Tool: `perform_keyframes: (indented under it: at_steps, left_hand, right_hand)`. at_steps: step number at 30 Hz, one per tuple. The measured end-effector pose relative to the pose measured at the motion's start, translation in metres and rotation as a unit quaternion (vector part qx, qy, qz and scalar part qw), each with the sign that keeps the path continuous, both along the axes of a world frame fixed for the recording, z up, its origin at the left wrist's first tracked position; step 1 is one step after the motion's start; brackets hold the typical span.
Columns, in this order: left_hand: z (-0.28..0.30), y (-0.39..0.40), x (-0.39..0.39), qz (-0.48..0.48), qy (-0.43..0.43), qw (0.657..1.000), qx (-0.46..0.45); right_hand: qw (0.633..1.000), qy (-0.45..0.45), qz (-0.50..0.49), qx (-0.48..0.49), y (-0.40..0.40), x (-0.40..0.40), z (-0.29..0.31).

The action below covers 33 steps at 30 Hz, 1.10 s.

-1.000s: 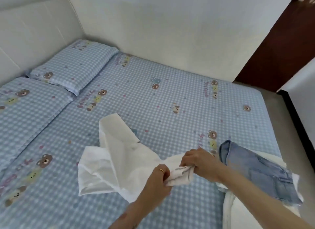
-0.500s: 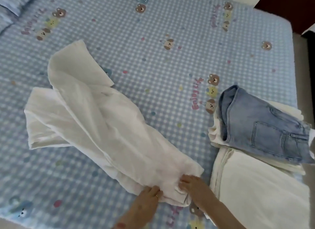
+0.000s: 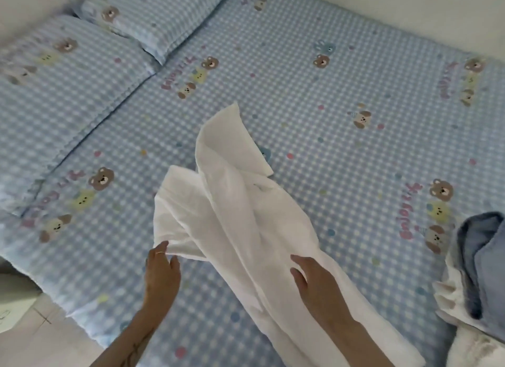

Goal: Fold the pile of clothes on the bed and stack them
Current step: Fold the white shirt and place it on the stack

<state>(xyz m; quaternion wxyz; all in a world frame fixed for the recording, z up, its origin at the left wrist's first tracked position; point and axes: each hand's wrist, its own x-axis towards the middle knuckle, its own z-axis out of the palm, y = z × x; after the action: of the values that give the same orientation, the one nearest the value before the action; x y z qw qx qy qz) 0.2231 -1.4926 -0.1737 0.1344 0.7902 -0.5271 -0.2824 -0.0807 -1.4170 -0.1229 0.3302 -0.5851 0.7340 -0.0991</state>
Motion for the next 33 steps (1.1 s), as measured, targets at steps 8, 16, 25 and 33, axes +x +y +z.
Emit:
perform_keyframes:
  at_steps: [8, 16, 25, 33]
  left_hand:
    - [-0.034, -0.133, 0.072, 0.017, 0.072, 0.993, 0.096]
    - [-0.027, -0.158, 0.079, -0.044, 0.154, 0.986, 0.054]
    - [-0.012, -0.167, 0.114, -0.141, 0.164, 0.956, -0.196]
    - [-0.053, -0.186, 0.144, 0.187, 0.095, 0.955, 0.212]
  right_hand:
    - [0.99, -0.021, 0.088, -0.112, -0.23, 0.195, -0.019]
    - [0.975, 0.061, 0.158, 0.143, -0.356, 0.251, -0.068]
    - [0.934, -0.217, 0.029, 0.284, -0.382, 0.179, -0.022]
    - [0.883, 0.135, 0.22, 0.393, -0.404, 0.266, -0.065]
